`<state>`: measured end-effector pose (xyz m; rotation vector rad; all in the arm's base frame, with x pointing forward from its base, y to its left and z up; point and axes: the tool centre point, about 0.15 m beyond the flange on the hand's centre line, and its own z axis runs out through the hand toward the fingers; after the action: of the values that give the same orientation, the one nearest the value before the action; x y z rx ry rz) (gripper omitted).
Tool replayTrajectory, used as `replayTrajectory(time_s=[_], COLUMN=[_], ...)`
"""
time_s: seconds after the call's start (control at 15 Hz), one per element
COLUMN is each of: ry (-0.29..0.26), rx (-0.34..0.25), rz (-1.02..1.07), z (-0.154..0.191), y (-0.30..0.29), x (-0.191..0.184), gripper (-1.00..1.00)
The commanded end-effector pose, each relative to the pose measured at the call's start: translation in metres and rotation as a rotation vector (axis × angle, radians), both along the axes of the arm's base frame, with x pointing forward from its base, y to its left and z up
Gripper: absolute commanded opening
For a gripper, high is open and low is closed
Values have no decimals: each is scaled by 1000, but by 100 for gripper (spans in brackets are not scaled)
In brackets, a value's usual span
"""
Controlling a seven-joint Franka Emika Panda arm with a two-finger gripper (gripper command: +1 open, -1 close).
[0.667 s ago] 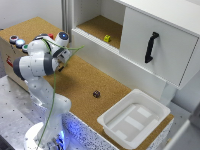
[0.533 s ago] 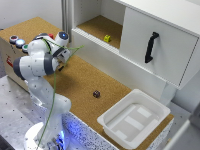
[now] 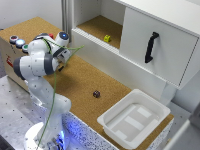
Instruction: Grasp the handle of the drawer and open it
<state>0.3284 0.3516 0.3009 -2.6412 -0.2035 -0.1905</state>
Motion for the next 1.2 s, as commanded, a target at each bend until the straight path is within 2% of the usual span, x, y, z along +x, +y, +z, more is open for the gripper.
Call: replayTrajectory(time_s=[0.0, 1.13], ry=[11, 31], rx=[68, 26], rz=[-3, -59], z=[-27, -33], y=[-47, -116], x=[1, 14], gripper=[-100, -100])
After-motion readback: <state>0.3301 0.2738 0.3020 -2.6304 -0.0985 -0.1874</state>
